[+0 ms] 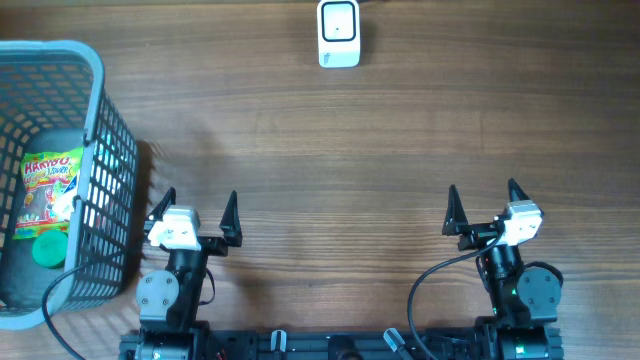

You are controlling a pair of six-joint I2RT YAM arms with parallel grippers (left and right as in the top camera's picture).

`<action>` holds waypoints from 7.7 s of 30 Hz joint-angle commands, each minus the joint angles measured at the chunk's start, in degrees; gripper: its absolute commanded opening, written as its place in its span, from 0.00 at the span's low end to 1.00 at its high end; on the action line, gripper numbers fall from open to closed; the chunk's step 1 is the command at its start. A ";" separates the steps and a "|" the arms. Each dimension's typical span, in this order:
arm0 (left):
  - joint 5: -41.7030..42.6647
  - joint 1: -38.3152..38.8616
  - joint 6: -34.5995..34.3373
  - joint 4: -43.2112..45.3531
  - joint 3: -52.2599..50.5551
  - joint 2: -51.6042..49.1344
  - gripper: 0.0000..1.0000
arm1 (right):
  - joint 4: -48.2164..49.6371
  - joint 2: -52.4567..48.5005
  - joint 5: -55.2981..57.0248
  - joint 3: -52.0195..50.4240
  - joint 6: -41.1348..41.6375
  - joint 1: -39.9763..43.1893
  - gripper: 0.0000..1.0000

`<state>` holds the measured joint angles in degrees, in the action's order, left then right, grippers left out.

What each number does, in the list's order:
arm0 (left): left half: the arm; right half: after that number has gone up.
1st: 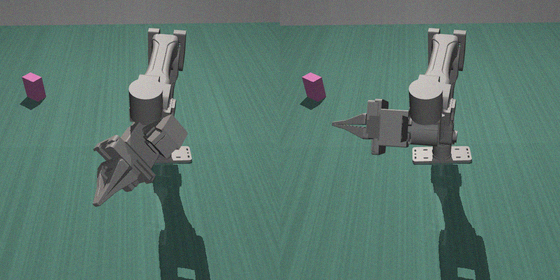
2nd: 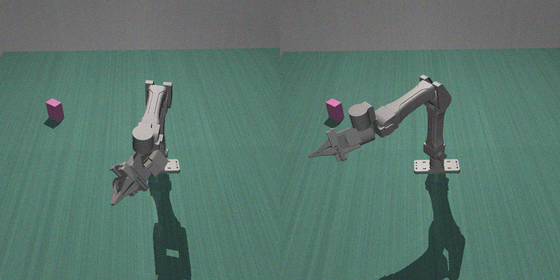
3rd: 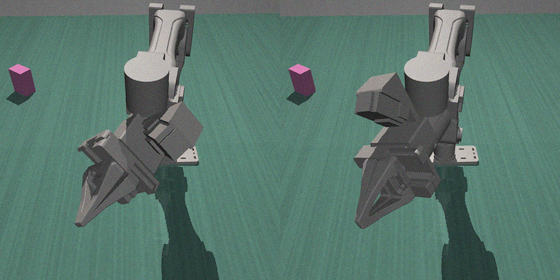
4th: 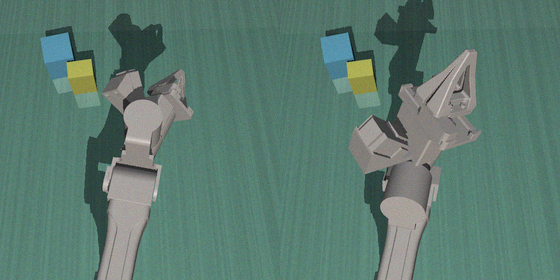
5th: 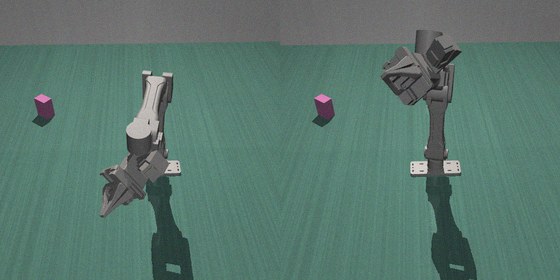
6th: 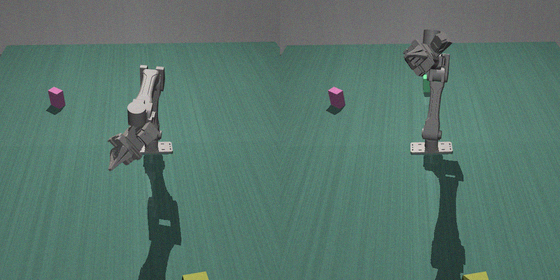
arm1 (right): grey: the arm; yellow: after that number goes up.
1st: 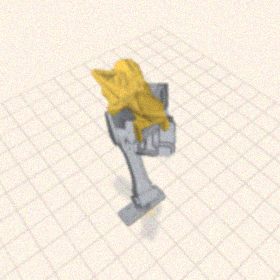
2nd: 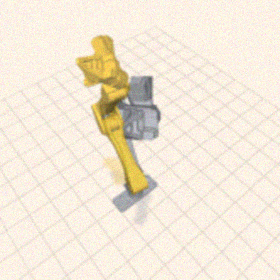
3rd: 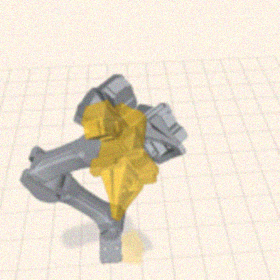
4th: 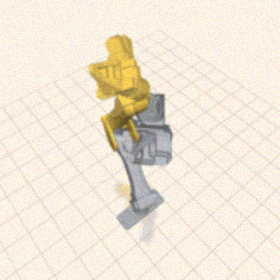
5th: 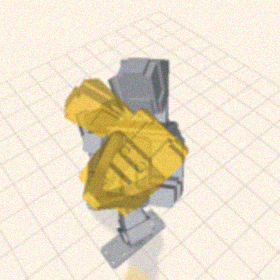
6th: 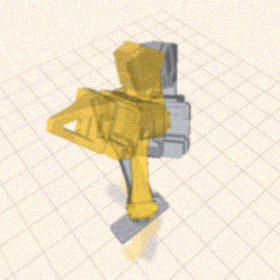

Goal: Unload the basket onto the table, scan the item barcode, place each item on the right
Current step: 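Move the left gripper toward the grey basket, then reach into the basket and grasp the green-lidded canister with left gripper, then carry the canister to the table center and release it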

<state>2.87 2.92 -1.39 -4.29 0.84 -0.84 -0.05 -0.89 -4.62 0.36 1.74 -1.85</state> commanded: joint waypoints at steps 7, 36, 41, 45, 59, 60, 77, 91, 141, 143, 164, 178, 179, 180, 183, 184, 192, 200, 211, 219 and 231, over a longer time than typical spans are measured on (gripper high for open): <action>-0.59 -0.04 -0.57 0.02 -0.50 -0.09 1.00 | 0.15 0.09 0.79 -0.04 0.85 0.02 1.00; -2.49 -0.09 -0.37 0.11 -0.50 -0.09 1.00 | 0.15 -0.42 0.79 -0.04 0.83 0.04 1.00; -2.29 -0.09 -0.39 0.15 -0.50 -0.09 1.00 | 0.15 -0.42 0.79 -0.04 0.83 0.02 1.00; -2.29 -0.09 -0.39 0.11 -0.50 -0.09 1.00 | 0.15 -0.42 0.79 -0.07 0.85 0.02 1.00; -1.60 -0.09 -0.59 0.04 -0.50 -0.09 1.00 | 0.15 -0.42 0.79 -0.04 0.83 0.04 1.00; -1.57 -0.09 -0.59 0.04 -0.50 -0.09 1.00 | 0.15 -0.42 0.79 -0.04 0.83 0.02 1.00; -0.76 -0.09 -0.61 0.04 -0.50 -1.64 1.00 | 0.15 -0.42 0.79 -0.04 0.83 0.04 1.00; -0.04 -0.04 -4.00 -13.44 22.73 -20.02 1.00 | 0.15 -0.42 0.79 -0.04 0.85 0.02 1.00; -19.93 -46.45 -65.13 -74.93 83.65 -88.98 1.00 | 0.15 -0.42 0.79 -0.04 0.83 0.02 1.00; -20.57 -46.47 -65.20 -72.94 80.70 -88.98 1.00 | 0.15 -0.42 0.79 -0.07 0.83 0.04 1.00; -17.27 -52.00 -64.83 -47.34 58.23 -93.88 0.76 | 0.15 -0.42 0.79 -0.04 0.85 0.04 1.00; -0.63 -52.00 -57.35 -53.16 70.07 -91.82 0.59 | 0.15 -0.42 0.79 -0.04 0.83 0.04 1.00; -0.31 -52.00 -57.33 -55.25 73.20 -90.25 0.59 | 0.15 -0.42 0.79 -0.07 0.85 0.04 1.00; -0.31 -52.00 -57.31 -57.07 75.95 -88.85 0.60 | 0.15 -0.42 0.79 -0.04 0.85 0.04 1.00; 0.66 -52.00 -57.31 -64.02 87.95 -80.50 0.61 | 0.15 -0.42 0.79 -0.04 0.81 0.02 1.00; 2.27 -52.00 -57.29 -64.63 90.01 -77.61 0.62 | 0.15 -0.42 0.79 -0.04 0.83 0.04 1.00; 18.75 -42.45 -56.19 -63.30 91.32 -55.54 0.61 | 0.15 -0.42 0.79 -0.04 0.83 0.04 1.00; 9.97 -1.84 -34.60 -64.52 90.92 -63.25 0.64 | 0.15 -0.42 0.76 -0.07 0.83 0.02 1.00; 3.02 28.24 1.68 -64.22 90.88 -101.59 0.63 | 0.15 -0.42 0.79 -0.04 0.83 0.02 1.00; 3.02 32.65 2.08 -54.12 90.88 -113.18 0.64 | 0.15 -0.42 0.79 -0.04 0.83 0.04 1.00; -2.93 34.25 0.59 -46.51 85.22 -116.50 0.75 | 0.15 -0.42 0.79 -0.04 0.83 0.04 1.00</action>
<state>4.67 36.18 -0.49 -50.52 87.11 -117.05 -0.03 -1.32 -4.45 0.36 1.74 -1.85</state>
